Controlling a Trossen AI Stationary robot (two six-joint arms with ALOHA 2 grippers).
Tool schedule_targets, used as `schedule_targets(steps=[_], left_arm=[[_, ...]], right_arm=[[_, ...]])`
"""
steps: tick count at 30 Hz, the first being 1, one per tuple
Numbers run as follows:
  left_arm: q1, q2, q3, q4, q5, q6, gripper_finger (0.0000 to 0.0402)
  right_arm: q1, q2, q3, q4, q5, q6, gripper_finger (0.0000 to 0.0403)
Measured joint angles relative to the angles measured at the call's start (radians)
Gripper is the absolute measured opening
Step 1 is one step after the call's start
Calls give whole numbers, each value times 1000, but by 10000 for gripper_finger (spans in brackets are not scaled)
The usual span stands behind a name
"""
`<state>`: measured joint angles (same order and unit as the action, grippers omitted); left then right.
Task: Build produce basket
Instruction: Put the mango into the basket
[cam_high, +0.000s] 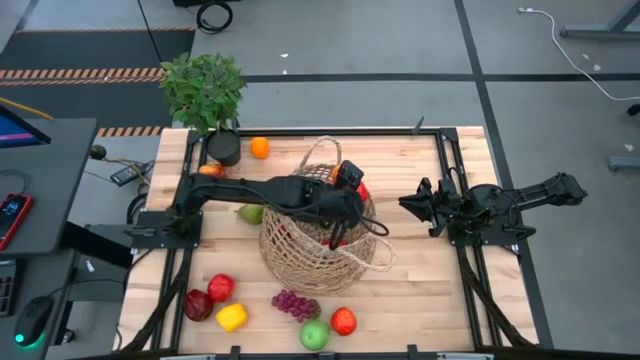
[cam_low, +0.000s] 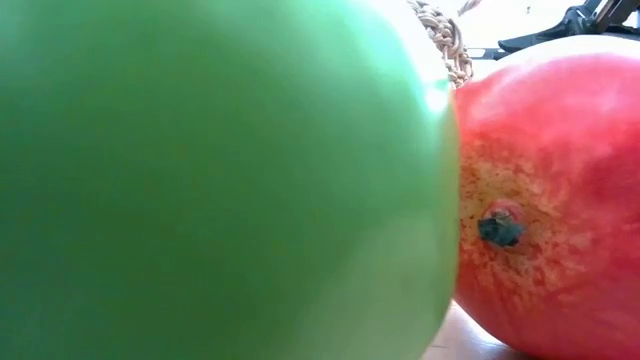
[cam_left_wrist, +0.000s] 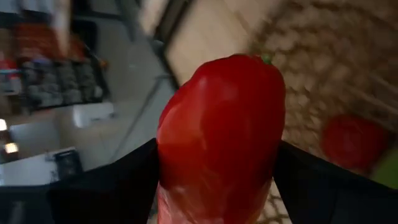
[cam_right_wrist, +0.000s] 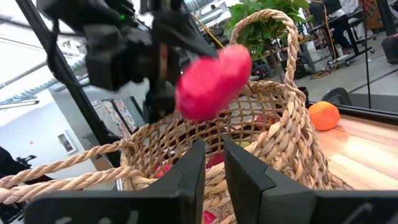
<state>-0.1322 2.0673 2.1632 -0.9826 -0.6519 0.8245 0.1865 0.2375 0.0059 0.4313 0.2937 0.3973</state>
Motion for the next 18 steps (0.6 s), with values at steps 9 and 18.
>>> schedule_targets(steps=[9, 18], left_arm=[[12, 37, -14, -69, 200, -133, 284], [36, 84, -12, -162, 429, -205, 284]], right_arm=[[0, 0, 0, 3, 0, 0, 64], [0, 0, 0, 9, 0, 0, 64]])
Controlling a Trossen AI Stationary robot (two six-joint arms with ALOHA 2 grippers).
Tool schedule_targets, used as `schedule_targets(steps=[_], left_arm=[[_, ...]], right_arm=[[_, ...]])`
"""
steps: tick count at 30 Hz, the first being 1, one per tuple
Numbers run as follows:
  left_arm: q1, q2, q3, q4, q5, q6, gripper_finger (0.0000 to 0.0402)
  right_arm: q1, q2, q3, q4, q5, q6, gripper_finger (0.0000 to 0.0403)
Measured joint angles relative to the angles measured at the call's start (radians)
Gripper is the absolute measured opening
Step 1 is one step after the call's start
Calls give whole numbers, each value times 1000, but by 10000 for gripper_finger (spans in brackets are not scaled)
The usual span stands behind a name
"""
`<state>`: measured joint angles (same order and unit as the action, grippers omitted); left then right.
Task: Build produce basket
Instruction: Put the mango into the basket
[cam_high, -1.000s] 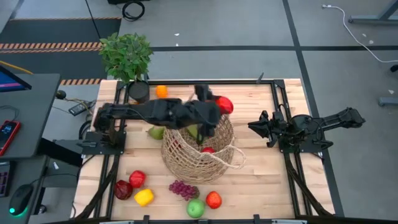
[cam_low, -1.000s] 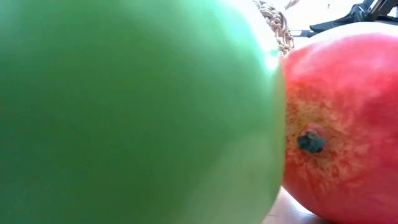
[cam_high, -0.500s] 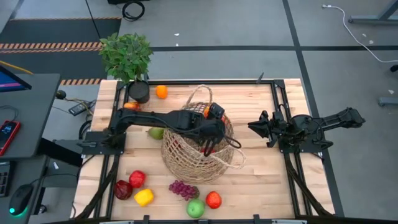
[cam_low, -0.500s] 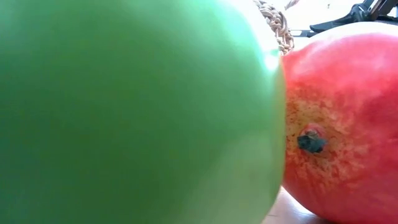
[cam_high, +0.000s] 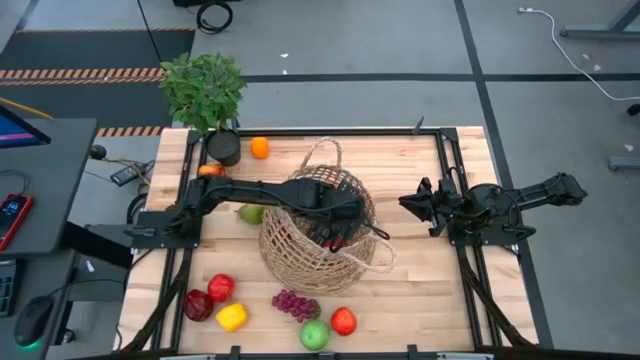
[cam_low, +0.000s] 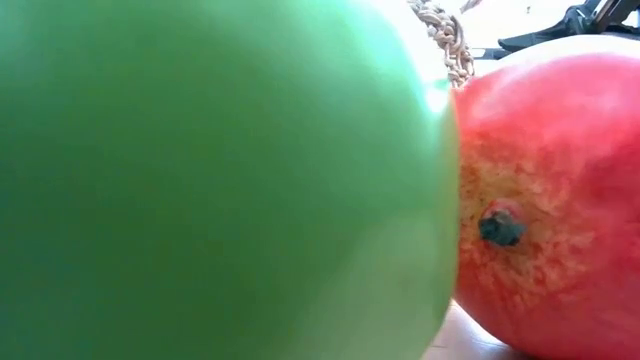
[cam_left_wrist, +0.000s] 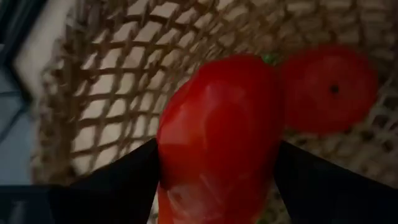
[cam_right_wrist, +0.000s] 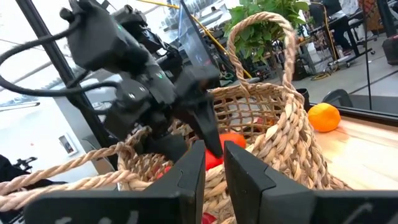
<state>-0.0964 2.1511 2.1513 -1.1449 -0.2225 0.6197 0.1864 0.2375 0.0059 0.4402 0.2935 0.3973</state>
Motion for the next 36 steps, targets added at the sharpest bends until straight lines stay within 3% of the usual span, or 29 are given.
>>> schedule_targets(steps=[5, 16, 23, 31, 36], left_arm=[[25, 28, -1, -70, 93, -76, 284], [65, 71, 1, -158, 102, -228, 284], [64, 77, -1, -223, 233, -354, 284], [66, 76, -1, -300, 236, -419, 284], [65, 76, -1, -325, 235, -447, 309]], right_arm=[[0, 3, 0, 3, 0, 0, 64], [0, 19, 0, 12, -6, 0, 64], [0, 23, 0, 15, -7, 0, 64], [0, 24, 0, 15, -7, 0, 64], [0, 24, 0, 15, -7, 0, 64]])
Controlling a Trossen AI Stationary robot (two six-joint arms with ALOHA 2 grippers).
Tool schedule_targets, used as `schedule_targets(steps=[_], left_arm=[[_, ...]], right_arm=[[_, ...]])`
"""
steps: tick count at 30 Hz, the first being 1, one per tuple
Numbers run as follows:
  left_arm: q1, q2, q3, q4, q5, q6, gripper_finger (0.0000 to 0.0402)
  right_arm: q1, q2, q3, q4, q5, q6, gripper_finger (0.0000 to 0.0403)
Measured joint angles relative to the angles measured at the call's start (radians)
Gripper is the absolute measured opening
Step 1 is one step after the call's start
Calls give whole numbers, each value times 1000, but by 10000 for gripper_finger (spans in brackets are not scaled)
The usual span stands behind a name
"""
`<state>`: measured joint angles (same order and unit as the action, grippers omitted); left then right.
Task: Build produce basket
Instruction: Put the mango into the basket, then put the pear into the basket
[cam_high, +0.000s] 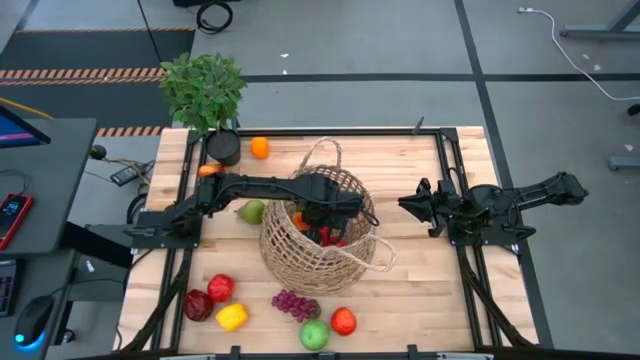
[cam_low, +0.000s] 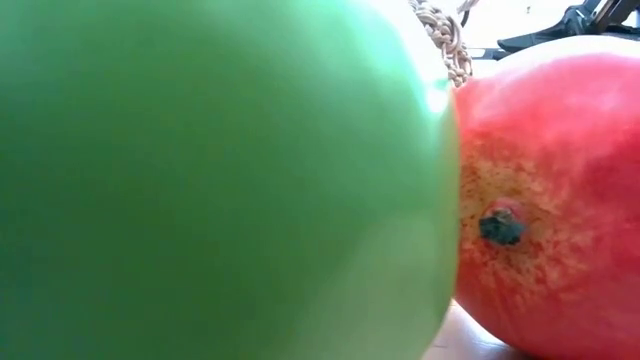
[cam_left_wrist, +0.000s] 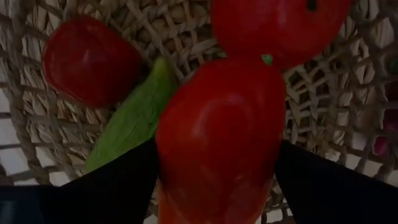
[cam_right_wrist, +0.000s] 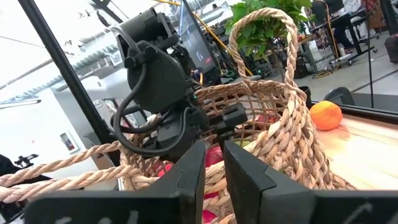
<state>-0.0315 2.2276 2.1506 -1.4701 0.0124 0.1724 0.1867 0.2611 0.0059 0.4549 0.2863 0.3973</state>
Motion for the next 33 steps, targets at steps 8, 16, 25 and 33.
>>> schedule_targets(steps=[8, 16, 25, 33], left_arm=[[3, 0, 12, -42, 0, -59, 355], [5, -6, 194, -71, -1, -90, 357], [22, -156, 190, 112, -21, -112, 357], [40, -310, 191, 395, -60, -171, 345]], right_arm=[[0, 0, 0, 0, 0, 0, 64], [0, 0, 0, 0, 0, 0, 64], [0, 1, 0, 1, 0, 0, 64], [0, 1, 0, 5, -1, 0, 64]])
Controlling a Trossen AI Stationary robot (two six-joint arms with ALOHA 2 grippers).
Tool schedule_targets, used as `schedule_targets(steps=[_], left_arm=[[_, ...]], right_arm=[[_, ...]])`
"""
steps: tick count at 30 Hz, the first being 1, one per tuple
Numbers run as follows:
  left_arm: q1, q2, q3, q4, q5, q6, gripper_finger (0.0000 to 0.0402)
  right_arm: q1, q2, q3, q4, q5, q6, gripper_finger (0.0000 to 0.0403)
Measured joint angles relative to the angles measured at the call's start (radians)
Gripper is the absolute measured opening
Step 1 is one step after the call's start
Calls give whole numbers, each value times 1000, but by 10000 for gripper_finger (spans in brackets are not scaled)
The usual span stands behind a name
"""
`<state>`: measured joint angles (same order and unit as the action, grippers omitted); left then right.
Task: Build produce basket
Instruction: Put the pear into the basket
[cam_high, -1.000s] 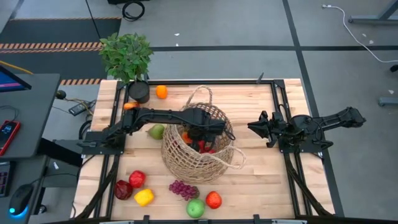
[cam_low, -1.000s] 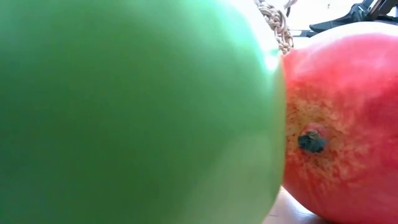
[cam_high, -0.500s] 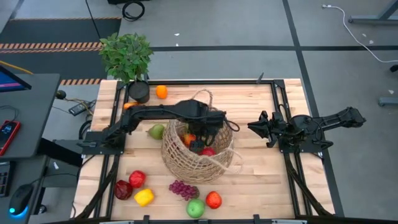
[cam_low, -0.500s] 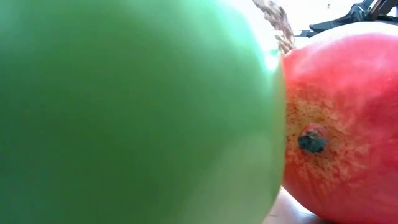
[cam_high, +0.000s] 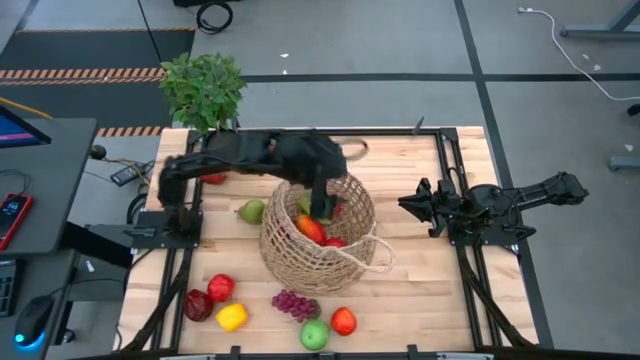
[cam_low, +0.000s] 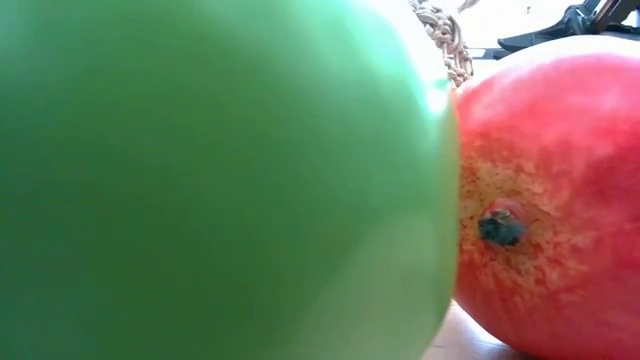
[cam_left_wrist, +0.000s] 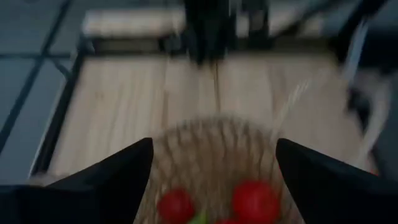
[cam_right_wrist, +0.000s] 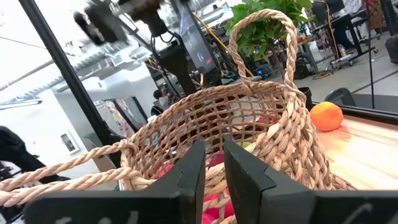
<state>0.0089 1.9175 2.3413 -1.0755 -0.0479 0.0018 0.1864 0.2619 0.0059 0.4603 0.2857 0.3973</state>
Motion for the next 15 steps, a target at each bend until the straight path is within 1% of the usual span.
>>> schedule_targets(steps=[2, 4, 5, 9, 14, 15], left_arm=[[12, -39, 0, 45, -2, -37, 342], [25, -77, 0, 49, -34, -72, 339], [30, -98, 0, 20, -57, -84, 337], [34, -170, 0, -172, -191, -144, 331], [20, -226, -6, -443, -292, -272, 321], [13, -234, -16, -470, -313, -291, 318]], right_arm=[[0, 0, 0, 0, 0, 0, 64], [0, 0, 0, 1, 0, 0, 64], [0, 0, 0, 2, 0, 0, 64], [0, 0, 0, 3, 0, 0, 64], [0, 0, 0, 4, 0, 0, 64], [0, 0, 0, 4, 0, 0, 64]])
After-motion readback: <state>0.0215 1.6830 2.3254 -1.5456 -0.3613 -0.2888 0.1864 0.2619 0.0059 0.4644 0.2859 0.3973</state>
